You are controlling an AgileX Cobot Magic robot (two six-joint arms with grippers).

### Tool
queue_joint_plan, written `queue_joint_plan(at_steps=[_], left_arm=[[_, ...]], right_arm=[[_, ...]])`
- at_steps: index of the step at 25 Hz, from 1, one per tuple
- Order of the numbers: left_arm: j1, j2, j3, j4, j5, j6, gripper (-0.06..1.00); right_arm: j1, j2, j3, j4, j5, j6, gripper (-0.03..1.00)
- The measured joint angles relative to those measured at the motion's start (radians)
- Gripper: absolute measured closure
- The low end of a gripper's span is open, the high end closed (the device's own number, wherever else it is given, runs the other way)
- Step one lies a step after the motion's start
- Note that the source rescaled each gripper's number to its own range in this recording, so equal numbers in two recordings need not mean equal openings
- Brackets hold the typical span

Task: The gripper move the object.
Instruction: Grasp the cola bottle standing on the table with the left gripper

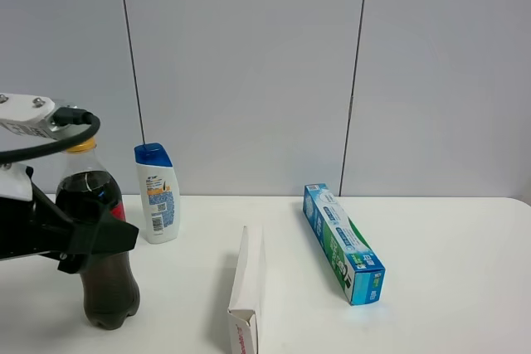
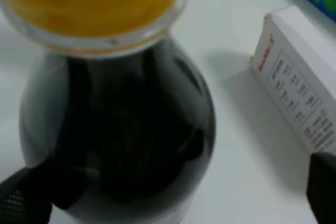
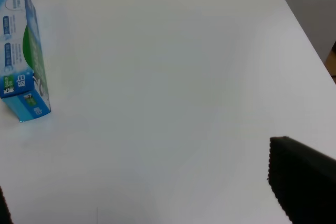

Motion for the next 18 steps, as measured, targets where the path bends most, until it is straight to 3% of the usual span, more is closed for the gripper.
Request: queue_joint_plan(at_steps=[9,18], left_arm=[[0.000,0.079,0.003,0.008,-0.113,-0.001,-0.05],[0.000,0.173,0.078,-0.018,-0.328,-0.001,-0.05]], right_arm=[[0.000,0.000,0.000,0.000,0.000,0.000,-0.03],[0.000,0.000,0.000,0.000,0.000,0.000,-0.03]])
